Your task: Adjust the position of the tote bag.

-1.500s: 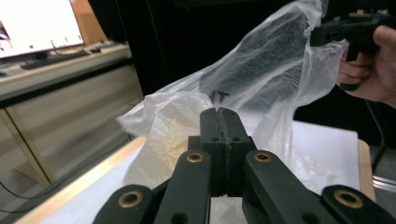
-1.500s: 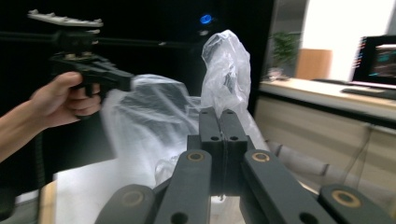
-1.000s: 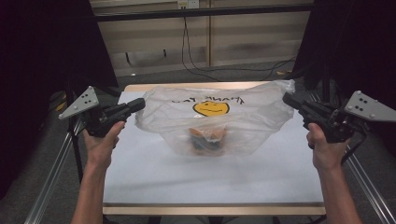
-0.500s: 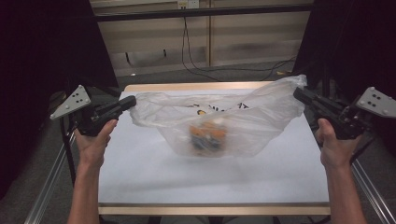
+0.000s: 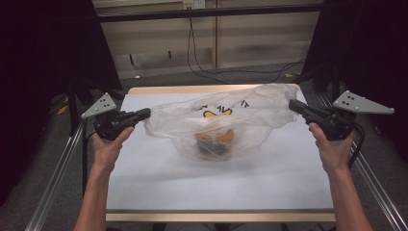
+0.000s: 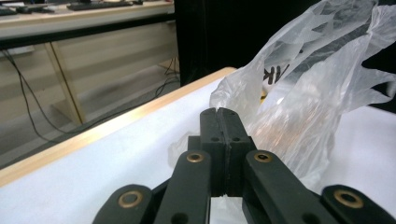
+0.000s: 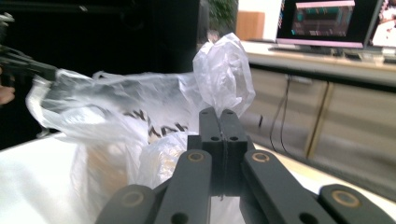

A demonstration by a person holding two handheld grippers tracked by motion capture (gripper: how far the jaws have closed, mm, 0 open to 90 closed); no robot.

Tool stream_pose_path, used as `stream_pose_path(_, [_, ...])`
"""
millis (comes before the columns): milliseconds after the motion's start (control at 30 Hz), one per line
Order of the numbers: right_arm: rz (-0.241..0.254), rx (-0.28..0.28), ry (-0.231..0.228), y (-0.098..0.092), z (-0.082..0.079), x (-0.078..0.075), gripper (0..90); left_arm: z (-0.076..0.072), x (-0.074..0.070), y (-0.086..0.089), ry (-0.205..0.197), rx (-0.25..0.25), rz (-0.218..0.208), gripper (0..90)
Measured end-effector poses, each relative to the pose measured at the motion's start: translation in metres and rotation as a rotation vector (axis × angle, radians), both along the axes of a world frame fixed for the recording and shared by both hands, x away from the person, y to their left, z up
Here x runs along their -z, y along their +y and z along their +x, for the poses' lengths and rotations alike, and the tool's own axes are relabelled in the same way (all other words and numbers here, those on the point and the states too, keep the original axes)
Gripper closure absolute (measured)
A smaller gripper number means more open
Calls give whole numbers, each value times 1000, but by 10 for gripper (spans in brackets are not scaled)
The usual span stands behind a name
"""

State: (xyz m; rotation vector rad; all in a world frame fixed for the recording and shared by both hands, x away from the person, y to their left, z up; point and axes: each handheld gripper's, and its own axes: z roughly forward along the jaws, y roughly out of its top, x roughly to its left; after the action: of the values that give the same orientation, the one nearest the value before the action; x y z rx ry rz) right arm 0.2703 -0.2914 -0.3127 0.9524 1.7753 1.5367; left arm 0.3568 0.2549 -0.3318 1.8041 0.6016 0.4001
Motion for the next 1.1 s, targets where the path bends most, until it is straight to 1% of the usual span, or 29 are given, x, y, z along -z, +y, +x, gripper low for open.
stream_pose_path(100, [-13,10,39,0,5,8,900,4,6,1,22,-4,13,900])
stream_pose_path(133, [-17,10,46,0,7,10,900,5,8,1,28,-3,11,900])
stream_pose_path(167, [-18,15,70,0,11,16,900,6,10,1,31,-5,12,900])
stream_pose_path(200, [-18,15,70,0,11,16,900,8,12,1,38,-6,18,900])
stream_pose_path(267, [-26,22,101,-1,16,23,900,10,17,1,49,-15,31,900])
stream_pose_path(300, [-23,20,134,-1,20,30,900,13,22,1,63,-16,39,900])
stream_pose_path(333, [-23,20,134,-1,20,30,900,13,22,1,63,-16,39,900])
stream_pose_path(367, [-26,22,142,-2,23,33,900,15,25,1,73,-10,38,900])
stream_pose_path(433, [-30,22,159,-3,26,39,900,17,29,1,89,-13,55,900])
stream_pose_path(467, [-32,27,177,-2,27,43,900,17,32,0,96,-7,56,900])
stream_pose_path(500, [-32,27,177,-2,27,43,900,17,34,0,105,2,59,900])
stream_pose_path(533, [-37,25,181,-2,27,45,900,16,36,-1,117,-4,68,900])
stream_pose_path(567, [-38,29,200,-2,25,48,900,13,40,-1,130,5,83,900])
stream_pose_path(600, [-38,29,200,-2,25,48,900,13,40,-1,130,5,83,900])
stream_pose_path(633, [-37,31,202,-2,24,50,900,12,42,-1,135,7,97,900])
stream_pose_path(700, [-33,33,220,-3,21,53,900,10,45,0,144,14,112,900])
stream_pose_path(733, [-39,38,233,-3,20,56,900,10,49,-1,158,20,120,900])
stream_pose_path(767, [-55,39,247,-3,19,59,900,11,52,-1,165,18,141,900])
stream_pose_path(800, [-67,44,260,-3,19,62,900,11,54,-2,178,15,151,900])
stream_pose_path(833, [-63,50,272,-4,20,67,900,13,57,-2,187,24,154,900])
stream_pose_path(867, [-63,50,272,-4,20,67,900,13,59,-3,194,26,164,900])
stream_pose_path(933, [-68,56,284,-5,22,71,900,15,64,-6,212,25,199,900])
stream_pose_path(967, [-70,58,292,-5,23,73,900,16,67,-7,213,30,216,900])
stream_pose_path(1000, [-85,58,296,-5,24,75,900,17,70,-9,221,32,216,900])
stream_pose_path(1033, [-85,57,302,-4,25,77,900,18,72,-10,223,42,220,900])
stream_pose_path(1100, [-99,54,311,-4,27,81,900,19,76,-11,234,44,229,900])
